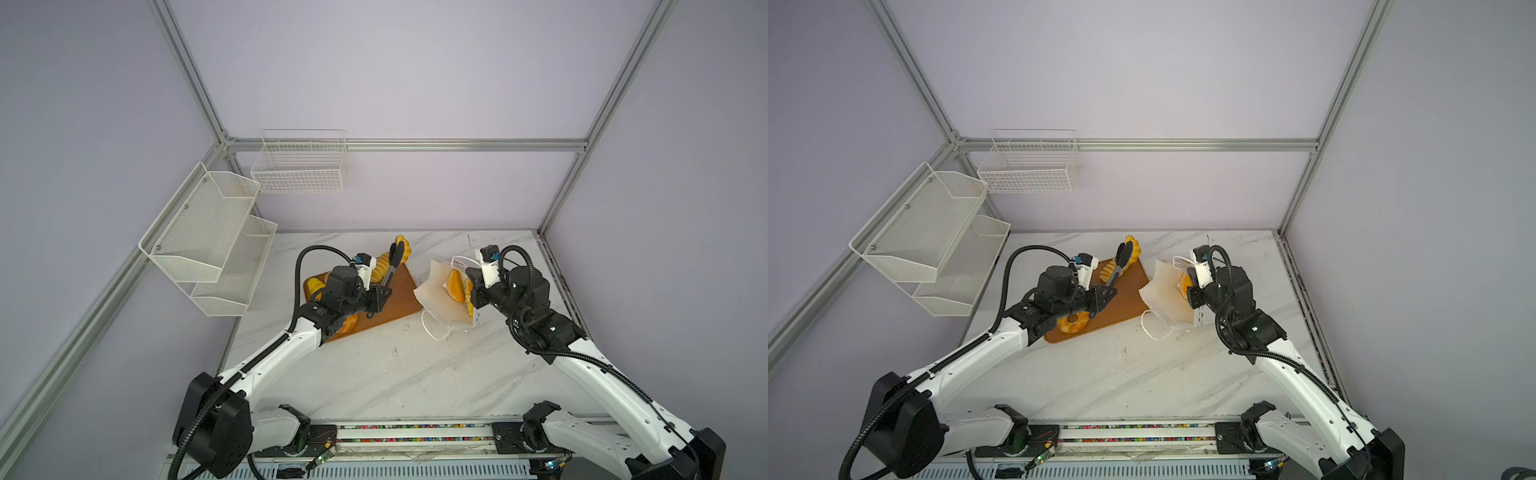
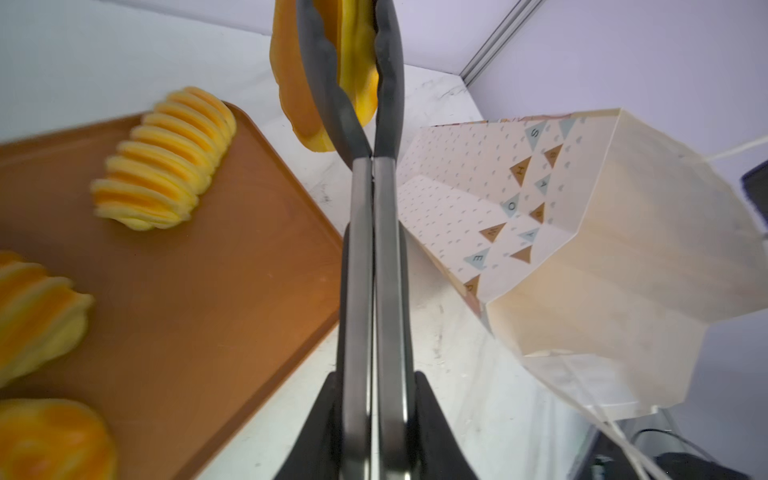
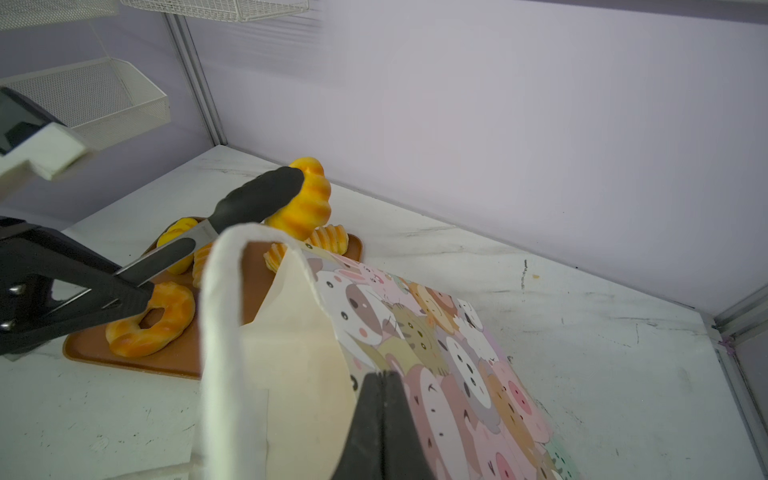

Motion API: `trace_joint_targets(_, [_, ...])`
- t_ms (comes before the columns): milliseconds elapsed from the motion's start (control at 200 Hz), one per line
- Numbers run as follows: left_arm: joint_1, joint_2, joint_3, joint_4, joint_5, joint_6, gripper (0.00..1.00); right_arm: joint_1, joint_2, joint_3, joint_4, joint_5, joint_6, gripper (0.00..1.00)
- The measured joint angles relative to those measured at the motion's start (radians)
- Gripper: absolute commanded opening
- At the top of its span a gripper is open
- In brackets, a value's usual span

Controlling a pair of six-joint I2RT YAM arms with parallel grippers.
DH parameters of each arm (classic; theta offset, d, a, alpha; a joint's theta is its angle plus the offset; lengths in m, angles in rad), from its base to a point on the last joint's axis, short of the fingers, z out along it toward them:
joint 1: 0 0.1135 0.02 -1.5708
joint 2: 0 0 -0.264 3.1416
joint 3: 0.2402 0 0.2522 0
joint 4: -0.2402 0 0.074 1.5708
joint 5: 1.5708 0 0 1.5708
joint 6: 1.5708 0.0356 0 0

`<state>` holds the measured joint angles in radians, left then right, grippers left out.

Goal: Take the fake bread out of the paper bag

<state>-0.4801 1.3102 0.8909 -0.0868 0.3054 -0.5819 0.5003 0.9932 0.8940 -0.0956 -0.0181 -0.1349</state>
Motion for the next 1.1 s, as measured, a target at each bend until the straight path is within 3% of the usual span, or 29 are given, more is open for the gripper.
trace_joint_targets(215, [0.000, 0.159, -0.089, 0.268, 0.136, -0.264, 0.00, 0.000, 0.000, 0.000, -0.002, 0.000, 0.003, 0.00])
trace_joint_targets(585, [0.071, 0.285, -0.212, 0.521, 0.229, -0.501, 0.01, 0.000, 0.000, 0.000, -0.003, 0.003, 0.003, 0.00])
trace_joint_targets(720, [0.094, 0.305, -0.246, 0.562, 0.246, -0.534, 0.06, 0.000, 0.000, 0.000, -0.004, 0.003, 0.003, 0.00])
trace_joint_targets(885, [0.104, 0.300, -0.256, 0.561, 0.250, -0.536, 0.19, 0.000, 0.000, 0.000, -0.004, 0.003, 0.003, 0.00])
trace_joint_targets(1100, [0.111, 0.212, -0.255, 0.368, 0.204, -0.473, 0.35, 0.000, 0.000, 0.000, -0.005, 0.004, 0.003, 0.00])
